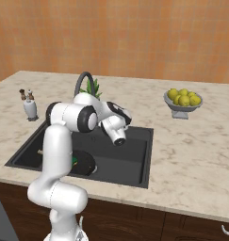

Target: Pick the pan and sponge and place them into the sink. Then turn on the water.

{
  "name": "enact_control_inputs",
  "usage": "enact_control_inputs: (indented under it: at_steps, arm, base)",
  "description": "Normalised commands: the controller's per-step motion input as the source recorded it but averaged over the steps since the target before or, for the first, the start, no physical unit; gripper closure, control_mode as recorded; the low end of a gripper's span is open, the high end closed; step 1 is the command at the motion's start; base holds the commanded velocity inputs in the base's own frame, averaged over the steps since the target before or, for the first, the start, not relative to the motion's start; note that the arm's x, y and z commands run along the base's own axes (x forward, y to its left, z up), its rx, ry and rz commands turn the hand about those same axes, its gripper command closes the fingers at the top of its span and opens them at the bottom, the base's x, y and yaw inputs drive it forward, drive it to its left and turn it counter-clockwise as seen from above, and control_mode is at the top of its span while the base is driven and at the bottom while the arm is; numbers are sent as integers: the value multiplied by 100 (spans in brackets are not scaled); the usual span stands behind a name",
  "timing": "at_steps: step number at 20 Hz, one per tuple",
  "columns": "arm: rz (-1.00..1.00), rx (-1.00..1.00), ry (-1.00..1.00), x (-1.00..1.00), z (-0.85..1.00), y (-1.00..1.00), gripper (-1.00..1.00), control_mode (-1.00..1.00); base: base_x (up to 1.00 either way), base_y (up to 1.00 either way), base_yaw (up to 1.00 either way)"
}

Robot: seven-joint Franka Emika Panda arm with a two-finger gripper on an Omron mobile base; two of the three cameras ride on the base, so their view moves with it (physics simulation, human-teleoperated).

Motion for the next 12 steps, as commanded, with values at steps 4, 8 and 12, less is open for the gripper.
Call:
enact_control_inputs:
  at_steps: [4, 8, 12]
  arm:
    - [0, 3, 5, 25, 3, -100, -100, -100]
    - [0, 3, 5, 26, 1, -100, -100, -100]
    - [0, 5, 5, 21, 0, -100, -100, -100]
  base:
    - [0, 0, 0]
    - [0, 0, 0]
    - [0, 0, 0]
